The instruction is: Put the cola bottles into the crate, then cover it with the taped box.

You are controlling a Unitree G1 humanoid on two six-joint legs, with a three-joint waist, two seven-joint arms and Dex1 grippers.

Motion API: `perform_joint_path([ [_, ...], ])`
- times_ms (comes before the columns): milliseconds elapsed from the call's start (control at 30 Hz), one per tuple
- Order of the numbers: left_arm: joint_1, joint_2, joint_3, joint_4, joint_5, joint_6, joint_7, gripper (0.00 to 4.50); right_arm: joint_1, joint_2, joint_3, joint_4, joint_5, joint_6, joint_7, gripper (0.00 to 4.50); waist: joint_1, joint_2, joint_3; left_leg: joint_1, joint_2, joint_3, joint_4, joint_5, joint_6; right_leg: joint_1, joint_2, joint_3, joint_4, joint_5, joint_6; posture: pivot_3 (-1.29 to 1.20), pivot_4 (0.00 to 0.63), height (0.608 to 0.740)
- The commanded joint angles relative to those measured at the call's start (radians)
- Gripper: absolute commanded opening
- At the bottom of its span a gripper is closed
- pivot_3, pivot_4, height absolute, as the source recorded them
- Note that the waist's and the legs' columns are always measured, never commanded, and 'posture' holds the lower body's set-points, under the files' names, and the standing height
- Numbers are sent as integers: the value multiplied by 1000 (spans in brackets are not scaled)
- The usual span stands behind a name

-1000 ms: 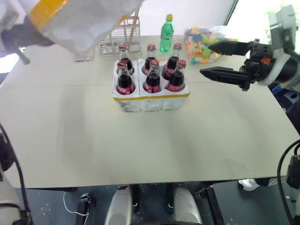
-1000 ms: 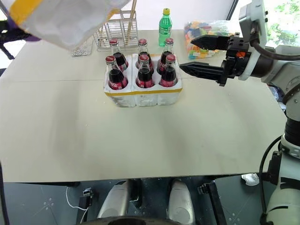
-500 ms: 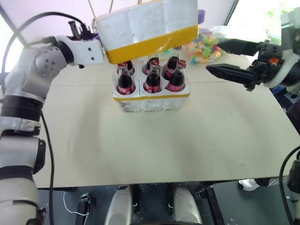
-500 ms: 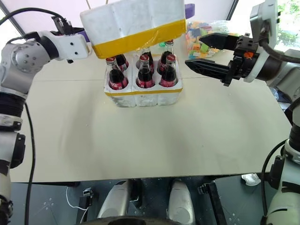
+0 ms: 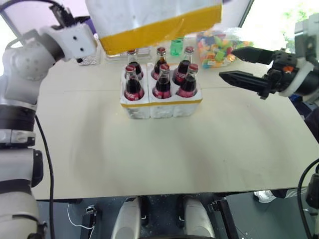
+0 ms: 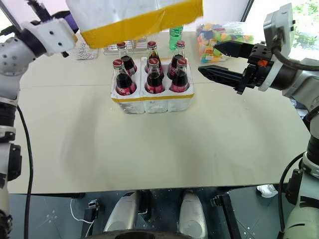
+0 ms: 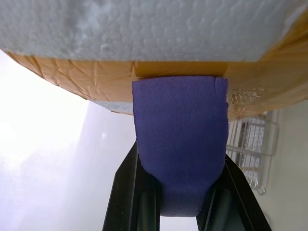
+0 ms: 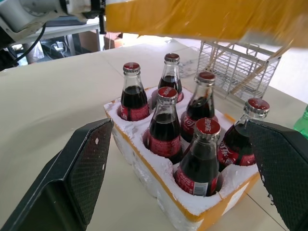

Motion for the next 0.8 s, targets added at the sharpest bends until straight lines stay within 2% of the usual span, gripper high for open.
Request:
perform_joint_path([
  [33, 12, 41, 12, -36, 3, -102, 0, 307, -20, -9, -22, -4, 10, -22, 2, 4500, 0, 0, 0, 0, 0, 0, 0, 0, 0, 0, 0, 0, 0, 0, 0, 0, 150, 736],
  [233, 30, 62, -23, -9, 112, -198, 50, 307, -10, -11, -24, -6, 11, -26, 3, 4500, 2, 0, 0, 0, 0, 0, 0, 0, 0, 0, 0, 0, 0, 0, 0, 0, 150, 736],
  [467, 57, 58, -75, -49, 312, -220, 198, 307, -9, -14, -28, -4, 10, -25, -1, 4500, 1, 0, 0, 0, 0, 0, 0, 0, 0, 0, 0, 0, 0, 0, 0, 0, 150, 736],
  [567, 85, 60, -74, -72, 352, -191, 238, 307, -4, -13, -31, -9, 11, -24, -6, 4500, -1, 0, 0, 0, 0, 0, 0, 0, 0, 0, 0, 0, 0, 0, 0, 0, 150, 736],
  [600, 93, 58, -70, -78, 353, -178, 243, 1342, -2, -14, -33, -12, 14, -23, -7, 4500, -1, 0, 0, 0, 0, 0, 0, 0, 0, 0, 0, 0, 0, 0, 0, 0, 150, 736],
  [800, 200, 73, -51, -163, 340, -179, 260, 4307, 0, -7, -36, -7, 15, -25, -18, 4500, -1, 0, 0, 0, 0, 0, 0, 0, 0, 0, 0, 0, 0, 0, 0, 0, 150, 736],
])
